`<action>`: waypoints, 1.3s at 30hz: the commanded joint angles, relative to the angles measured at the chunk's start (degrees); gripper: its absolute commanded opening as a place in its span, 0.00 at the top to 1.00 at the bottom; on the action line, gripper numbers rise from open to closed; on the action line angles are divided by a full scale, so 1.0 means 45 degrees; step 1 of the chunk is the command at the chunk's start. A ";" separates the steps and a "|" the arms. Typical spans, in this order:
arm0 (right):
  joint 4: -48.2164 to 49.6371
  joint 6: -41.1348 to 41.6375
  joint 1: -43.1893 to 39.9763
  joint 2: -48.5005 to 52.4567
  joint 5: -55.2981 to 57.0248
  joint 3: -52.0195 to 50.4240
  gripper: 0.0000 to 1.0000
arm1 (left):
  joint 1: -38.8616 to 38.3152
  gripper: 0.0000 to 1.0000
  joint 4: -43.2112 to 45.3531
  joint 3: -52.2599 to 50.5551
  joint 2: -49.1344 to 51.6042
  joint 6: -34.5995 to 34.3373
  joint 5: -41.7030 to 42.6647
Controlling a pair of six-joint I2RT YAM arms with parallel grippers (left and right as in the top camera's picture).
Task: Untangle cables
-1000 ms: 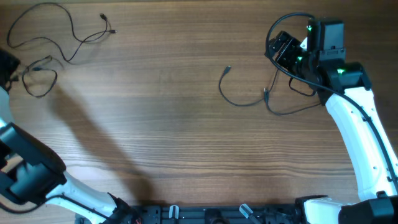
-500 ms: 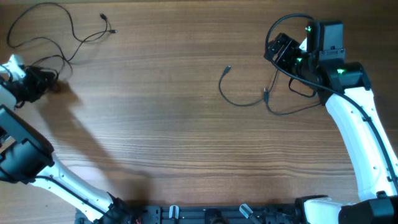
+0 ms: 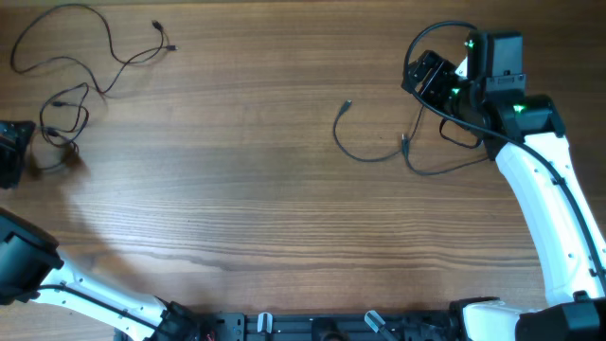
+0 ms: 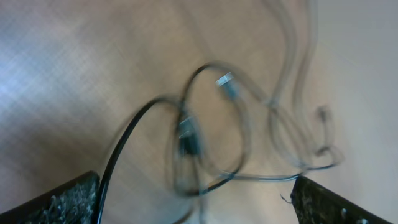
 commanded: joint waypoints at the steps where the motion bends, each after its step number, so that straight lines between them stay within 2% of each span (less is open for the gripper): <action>1: -0.0010 0.0083 -0.0024 0.0146 -0.0199 0.0019 0.00 | -0.0131 0.00 0.1375 0.0957 -0.0520 -0.2021 0.3575; 4: 0.0223 0.0102 -0.0024 0.0146 -0.0199 0.0019 0.00 | -0.0767 0.00 0.1224 0.0967 -0.0709 -0.1826 0.4182; 5: 0.0233 0.0097 -0.0024 0.0146 -0.0199 0.0019 0.00 | -0.1166 0.00 0.0719 0.0957 -0.0690 -0.0952 0.3910; 6: 0.0199 0.0107 -0.0024 0.0146 -0.0204 0.0019 0.00 | -0.1685 0.00 -0.0160 0.0957 -0.0690 0.0155 0.2409; 8: 0.0131 0.0102 -0.0024 0.0146 -0.0243 0.0019 0.00 | -0.2501 0.00 -0.1307 0.0952 -0.0675 0.1112 -0.1836; 9: 0.0126 0.0102 -0.0024 0.0146 -0.0257 0.0019 0.00 | -0.2939 0.00 -0.1700 0.0933 -0.0661 0.2249 -0.3429; 11: 0.0126 0.0087 -0.0024 0.0146 -0.0253 0.0019 0.00 | -0.3696 0.00 -0.2166 0.0869 -0.0612 0.4095 -0.5066; 13: 0.0121 0.0092 -0.0024 0.0146 -0.0253 0.0019 0.00 | -0.4265 0.00 -0.2006 0.0869 -0.0447 0.4294 -0.6169; 16: 0.0092 0.0063 -0.0024 0.0146 -0.0432 0.0019 0.00 | -0.4668 0.04 -0.1127 0.0869 -0.0248 0.4444 -0.6917; 18: 0.0102 0.0078 -0.0024 0.0146 -0.0437 0.0019 0.00 | -0.4867 0.05 -0.1020 0.0869 -0.0151 0.5673 -0.7339; 20: 0.0112 0.0097 -0.0024 0.0146 -0.0432 0.0019 0.00 | -0.4969 0.14 -0.1039 0.0869 -0.0034 0.6339 -0.8038; 22: 0.0121 0.0102 -0.0024 0.0146 -0.0432 0.0019 0.00 | -0.4964 0.19 -0.1005 0.0869 0.0097 0.6790 -0.7538; 25: 0.0126 0.0117 -0.0024 0.0146 -0.0437 0.0019 0.00 | -0.5003 0.21 -0.1083 0.0869 0.0369 0.7354 -0.6237; 26: 0.0121 0.0121 -0.0024 0.0146 -0.0442 0.0019 0.00 | -0.5017 0.28 -0.1078 0.0869 0.0505 0.7359 -0.6246; 27: 0.0121 0.0117 -0.0024 0.0146 -0.0442 0.0019 0.00 | -0.5013 0.44 -0.1073 0.0869 0.0602 0.7359 -0.6251; 28: 0.0121 0.0121 -0.0024 0.0146 -0.0437 0.0019 0.00 | -0.5013 0.85 -0.1073 0.0869 0.0729 0.7354 -0.6251; 29: 0.0121 0.0117 -0.0024 0.0146 -0.0442 0.0019 0.00 | -0.5013 0.96 -0.1112 0.0869 0.0787 0.7354 -0.6251; 32: 0.0160 0.0117 -0.0024 0.0146 -0.0437 0.0019 0.00 | -0.5013 0.96 -0.1277 0.0874 0.0704 0.7349 -0.6251; 36: 0.0437 0.0097 -0.0024 0.0146 -0.0432 0.0019 0.00 | -0.4988 0.96 -0.3279 0.0874 0.0374 0.7349 -0.6373; 38: 0.0607 0.0097 -0.0024 0.0146 -0.0437 0.0019 0.00 | -0.4911 0.96 -0.3628 0.0874 0.0355 0.5561 -0.8272; 39: 0.0612 0.0058 -0.0024 0.0146 -0.0437 0.0019 0.00 | -0.4779 0.96 -0.3541 0.0874 0.0355 0.3623 -0.9287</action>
